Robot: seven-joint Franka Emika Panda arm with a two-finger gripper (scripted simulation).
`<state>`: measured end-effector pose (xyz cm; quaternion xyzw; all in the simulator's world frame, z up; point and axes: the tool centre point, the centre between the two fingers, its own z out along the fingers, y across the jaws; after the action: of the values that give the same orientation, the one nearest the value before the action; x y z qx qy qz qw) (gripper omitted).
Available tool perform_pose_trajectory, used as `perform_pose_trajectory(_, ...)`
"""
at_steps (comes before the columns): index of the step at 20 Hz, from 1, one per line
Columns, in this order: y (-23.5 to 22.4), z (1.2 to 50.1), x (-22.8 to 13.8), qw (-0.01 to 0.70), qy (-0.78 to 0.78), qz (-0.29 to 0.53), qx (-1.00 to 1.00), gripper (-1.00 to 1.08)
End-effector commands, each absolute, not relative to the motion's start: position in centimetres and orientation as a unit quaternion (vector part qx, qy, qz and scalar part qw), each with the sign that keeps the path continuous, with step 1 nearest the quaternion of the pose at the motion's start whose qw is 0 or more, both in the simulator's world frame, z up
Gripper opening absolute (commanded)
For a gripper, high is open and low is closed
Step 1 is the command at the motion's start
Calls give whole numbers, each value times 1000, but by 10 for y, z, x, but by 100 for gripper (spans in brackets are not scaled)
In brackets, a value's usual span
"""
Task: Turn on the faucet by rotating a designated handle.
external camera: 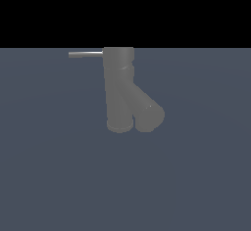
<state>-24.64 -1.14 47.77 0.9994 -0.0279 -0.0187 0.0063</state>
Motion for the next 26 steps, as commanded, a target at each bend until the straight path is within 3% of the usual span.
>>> perform_pose_trajectory(1, -11, 478, -246, 6, -28, -19, 999, -100)
perform_pose_trajectory(16, -13, 487, -243, 23, -40, -9, 999, -100)
perform_pose_trajectory(26, -6, 481, -220, 20, -83, -7, 996, -100)
